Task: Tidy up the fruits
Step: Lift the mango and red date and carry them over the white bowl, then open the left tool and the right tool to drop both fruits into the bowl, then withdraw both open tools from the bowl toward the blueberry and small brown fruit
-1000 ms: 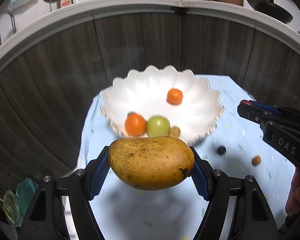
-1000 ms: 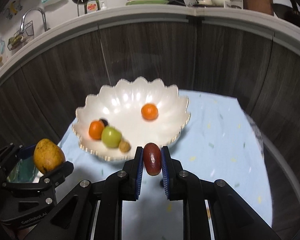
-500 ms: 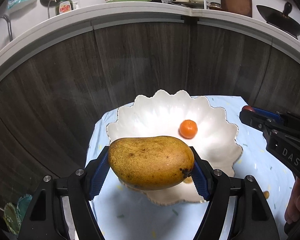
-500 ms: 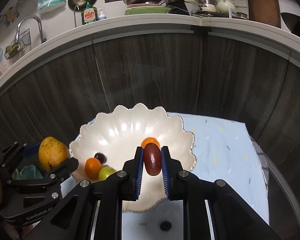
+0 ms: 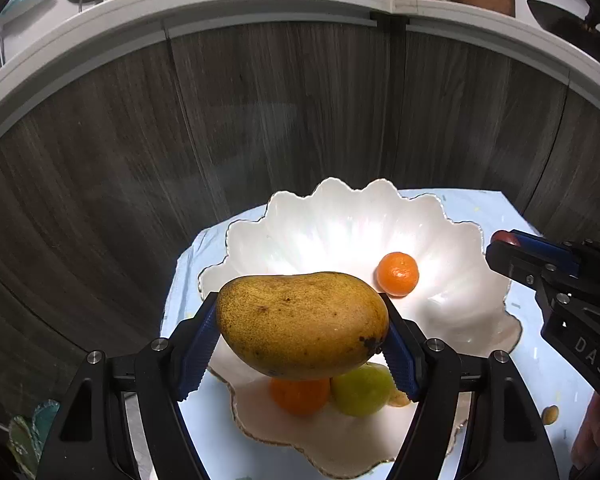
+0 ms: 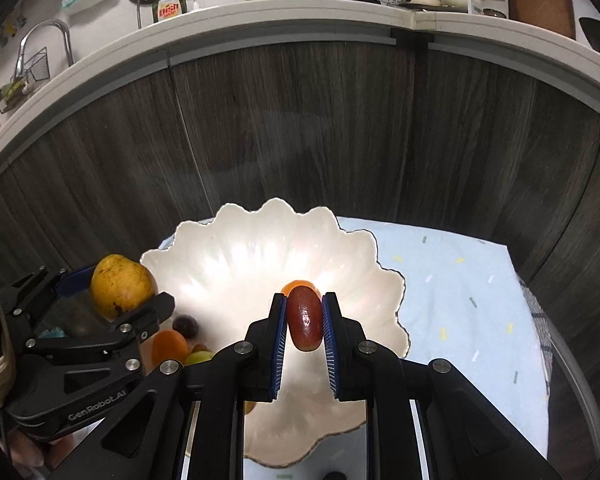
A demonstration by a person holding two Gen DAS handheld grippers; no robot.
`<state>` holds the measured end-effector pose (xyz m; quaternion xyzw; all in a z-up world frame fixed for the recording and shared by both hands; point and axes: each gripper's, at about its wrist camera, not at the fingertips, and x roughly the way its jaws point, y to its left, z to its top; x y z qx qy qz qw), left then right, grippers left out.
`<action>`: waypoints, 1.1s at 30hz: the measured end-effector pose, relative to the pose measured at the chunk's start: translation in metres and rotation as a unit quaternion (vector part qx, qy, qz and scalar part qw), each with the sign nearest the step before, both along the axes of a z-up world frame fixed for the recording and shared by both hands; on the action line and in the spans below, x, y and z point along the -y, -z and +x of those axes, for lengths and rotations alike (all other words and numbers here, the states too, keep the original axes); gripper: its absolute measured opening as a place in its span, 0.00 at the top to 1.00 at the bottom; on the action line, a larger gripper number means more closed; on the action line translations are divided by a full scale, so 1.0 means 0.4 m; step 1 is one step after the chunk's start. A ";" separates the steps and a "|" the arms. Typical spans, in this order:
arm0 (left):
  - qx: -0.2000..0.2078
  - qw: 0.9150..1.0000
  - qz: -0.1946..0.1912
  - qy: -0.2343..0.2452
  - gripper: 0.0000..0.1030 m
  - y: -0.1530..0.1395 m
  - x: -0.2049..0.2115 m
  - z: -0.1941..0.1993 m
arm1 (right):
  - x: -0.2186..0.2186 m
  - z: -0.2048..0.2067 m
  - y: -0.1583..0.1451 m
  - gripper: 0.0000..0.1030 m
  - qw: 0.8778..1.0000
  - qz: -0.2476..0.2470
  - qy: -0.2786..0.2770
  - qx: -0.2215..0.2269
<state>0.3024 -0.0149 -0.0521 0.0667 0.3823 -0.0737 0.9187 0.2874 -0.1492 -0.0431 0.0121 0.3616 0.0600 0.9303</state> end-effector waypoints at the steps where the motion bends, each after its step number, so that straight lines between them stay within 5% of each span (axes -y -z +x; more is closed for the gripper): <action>1: -0.002 1.000 -0.001 0.001 0.29 0.003 0.002 0.004 | 0.000 0.003 0.003 0.82 1.000 0.001 0.000 -0.002; 10: -0.028 1.000 0.005 0.003 0.28 0.029 0.005 0.028 | 0.005 0.024 0.039 0.80 0.999 -0.006 0.010 -0.033; 14: -0.034 0.999 0.011 0.006 0.28 0.038 0.008 0.025 | 0.005 0.018 0.036 0.56 0.999 -0.012 0.016 -0.029; 17: -0.019 1.000 0.017 0.008 0.18 0.026 0.012 0.015 | 0.003 0.014 0.032 0.52 0.999 -0.014 0.014 -0.026; 24: -0.003 1.000 0.021 0.002 0.04 -0.007 0.002 0.002 | 0.005 -0.006 0.007 0.24 1.000 -0.015 0.025 -0.007; 33: 0.007 1.000 0.017 0.000 0.00 -0.048 0.001 -0.038 | 0.010 -0.051 -0.032 0.22 0.999 -0.016 0.034 0.012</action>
